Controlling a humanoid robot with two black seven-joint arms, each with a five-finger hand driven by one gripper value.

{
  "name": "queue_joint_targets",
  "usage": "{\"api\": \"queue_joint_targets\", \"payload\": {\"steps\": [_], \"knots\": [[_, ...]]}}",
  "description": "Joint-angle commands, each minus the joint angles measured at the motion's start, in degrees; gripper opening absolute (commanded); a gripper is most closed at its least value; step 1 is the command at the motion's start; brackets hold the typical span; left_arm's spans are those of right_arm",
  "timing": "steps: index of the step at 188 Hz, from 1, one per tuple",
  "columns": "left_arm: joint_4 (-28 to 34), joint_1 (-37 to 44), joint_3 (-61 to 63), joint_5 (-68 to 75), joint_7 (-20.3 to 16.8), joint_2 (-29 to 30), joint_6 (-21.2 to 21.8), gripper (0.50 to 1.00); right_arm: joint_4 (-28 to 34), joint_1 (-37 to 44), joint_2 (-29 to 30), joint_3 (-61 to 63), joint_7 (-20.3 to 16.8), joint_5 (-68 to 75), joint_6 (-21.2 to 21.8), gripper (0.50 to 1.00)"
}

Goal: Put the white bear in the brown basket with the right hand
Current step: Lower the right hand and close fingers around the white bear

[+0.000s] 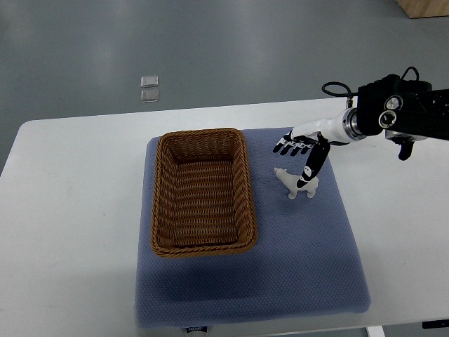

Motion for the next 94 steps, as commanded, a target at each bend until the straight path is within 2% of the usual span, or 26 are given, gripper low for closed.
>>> {"api": "queue_joint_targets", "payload": {"steps": [1, 47, 94], "knots": [[0.2, 0.1, 0.0, 0.0, 0.0, 0.0, 0.0, 1.0, -0.7, -1.9, 1.0, 0.1, 0.0, -1.4, -1.8, 0.919], [0.5, 0.0, 0.1, 0.0, 0.0, 0.0, 0.1, 1.0, -1.8, -4.3, 2.1, 0.0, -0.1, -2.3, -3.9, 0.907], [0.6, 0.0, 0.2, 0.0, 0.1, 0.0, 0.1, 1.0, -1.8, -5.4, 2.1, 0.3, -0.1, -2.4, -5.3, 0.809]]}}
